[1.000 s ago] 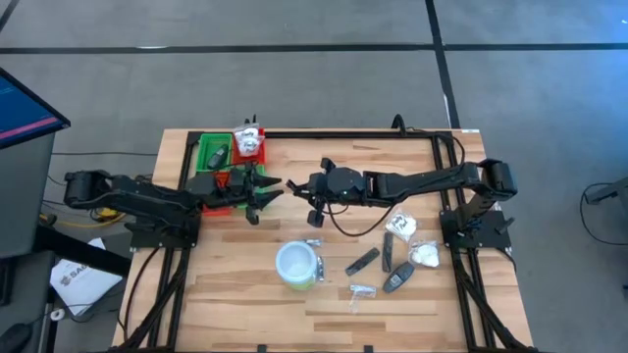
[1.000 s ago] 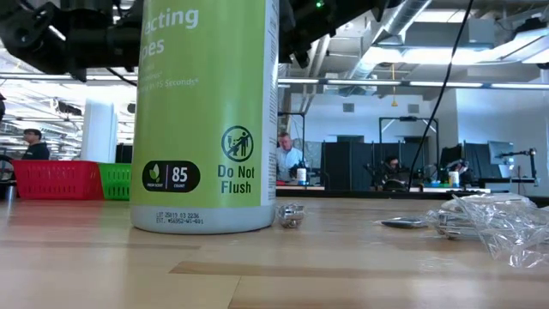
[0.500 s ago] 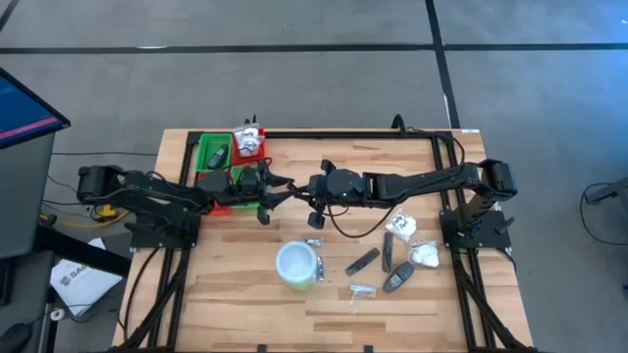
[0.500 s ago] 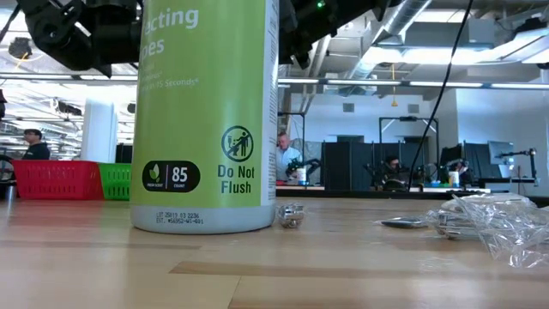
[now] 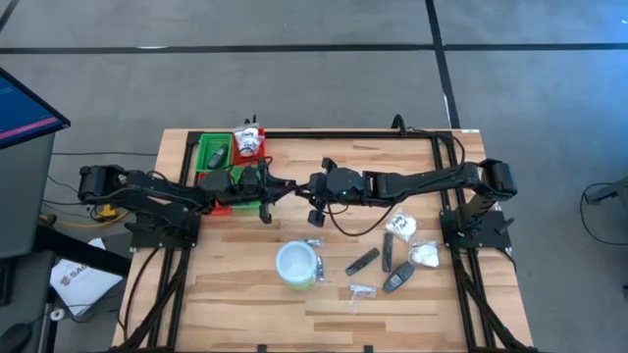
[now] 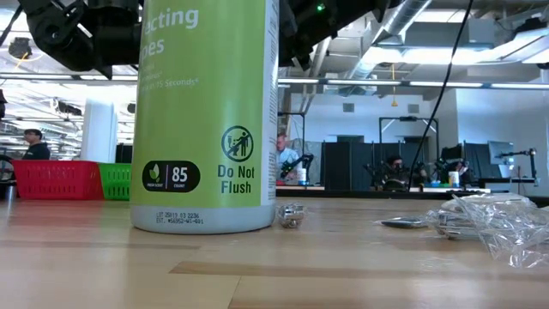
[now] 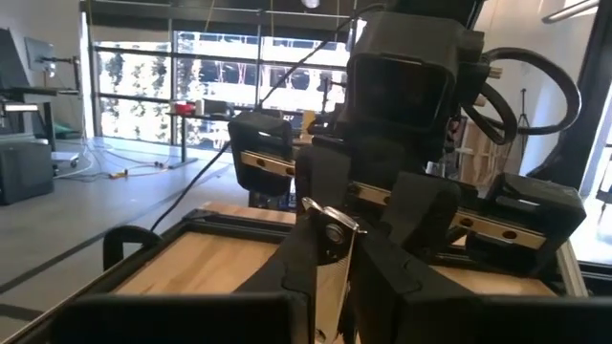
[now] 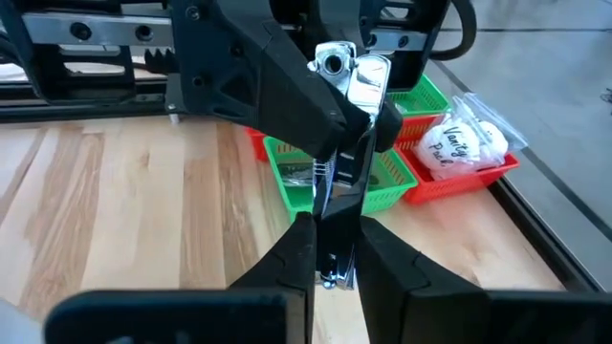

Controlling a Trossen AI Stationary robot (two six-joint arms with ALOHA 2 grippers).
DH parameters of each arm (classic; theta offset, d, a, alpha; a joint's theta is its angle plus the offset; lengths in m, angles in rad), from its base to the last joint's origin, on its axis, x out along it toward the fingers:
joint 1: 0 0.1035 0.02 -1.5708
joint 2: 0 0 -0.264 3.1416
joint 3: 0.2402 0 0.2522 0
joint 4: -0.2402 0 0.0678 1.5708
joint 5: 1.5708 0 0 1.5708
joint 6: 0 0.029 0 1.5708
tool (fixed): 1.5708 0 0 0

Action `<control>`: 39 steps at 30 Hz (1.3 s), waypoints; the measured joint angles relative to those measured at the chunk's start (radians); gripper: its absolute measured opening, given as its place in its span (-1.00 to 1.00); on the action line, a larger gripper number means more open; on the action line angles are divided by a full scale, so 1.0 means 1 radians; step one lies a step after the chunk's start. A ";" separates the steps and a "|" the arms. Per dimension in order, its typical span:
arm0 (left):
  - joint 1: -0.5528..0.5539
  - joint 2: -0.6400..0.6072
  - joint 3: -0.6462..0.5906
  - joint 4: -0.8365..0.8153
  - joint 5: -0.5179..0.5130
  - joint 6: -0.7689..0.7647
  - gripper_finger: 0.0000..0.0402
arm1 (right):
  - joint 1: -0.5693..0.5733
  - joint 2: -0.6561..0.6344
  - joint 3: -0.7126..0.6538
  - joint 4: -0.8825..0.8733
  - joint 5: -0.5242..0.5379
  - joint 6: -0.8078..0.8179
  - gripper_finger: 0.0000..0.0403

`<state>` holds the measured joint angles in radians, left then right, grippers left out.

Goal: Pick & Place Travel size toiletries
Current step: Put the silver nail cutter into the bottom red bin

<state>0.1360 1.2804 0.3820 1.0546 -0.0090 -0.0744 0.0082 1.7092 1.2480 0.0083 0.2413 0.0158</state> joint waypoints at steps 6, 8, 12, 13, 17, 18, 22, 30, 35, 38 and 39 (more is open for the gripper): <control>0.000 0.000 -0.001 0.000 0.009 0.019 -0.91 | 0.001 0.000 0.000 -0.002 -0.012 -0.018 -0.64; 0.000 0.000 -0.001 0.000 0.015 0.017 -0.99 | 0.004 0.000 0.000 -0.002 -0.016 -0.021 -0.56; -0.001 -0.002 -0.001 -0.009 0.011 0.015 -1.00 | 0.004 0.000 0.000 -0.014 -0.016 -0.024 -0.42; -0.001 -0.002 -0.001 -0.014 0.008 0.015 -1.00 | 0.004 0.000 0.000 -0.026 -0.016 -0.024 -0.39; 0.000 -0.002 -0.005 -0.043 0.006 0.014 -1.00 | -0.007 0.000 0.000 -0.079 -0.012 -0.018 -0.26; 0.000 -0.002 -0.008 -0.044 0.005 0.013 -1.00 | -0.009 0.000 0.000 -0.089 -0.011 -0.018 -0.23; -0.001 -0.040 -0.046 -0.053 -0.046 0.012 -1.00 | -0.017 0.000 0.000 -0.140 -0.011 -0.010 -0.15; 0.000 -0.334 -0.169 -0.273 -0.247 0.008 -0.99 | -0.018 0.000 0.000 -0.200 0.013 0.010 -0.12; 0.000 -0.544 -0.177 -0.600 -0.388 -0.034 -0.99 | -0.018 0.000 0.000 -0.212 0.025 0.010 -0.17; 0.000 -0.639 -0.177 -0.733 -0.463 -0.049 -0.99 | -0.018 0.000 0.000 -0.211 0.025 0.010 -0.21; 0.000 -0.665 -0.177 -0.772 -0.492 -0.062 -0.99 | -0.019 0.000 0.000 -0.211 0.026 0.010 -0.22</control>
<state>0.1356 0.6152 0.2054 0.2825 -0.5009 -0.1360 -0.0113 1.7088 1.2480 -0.2031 0.2668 0.0257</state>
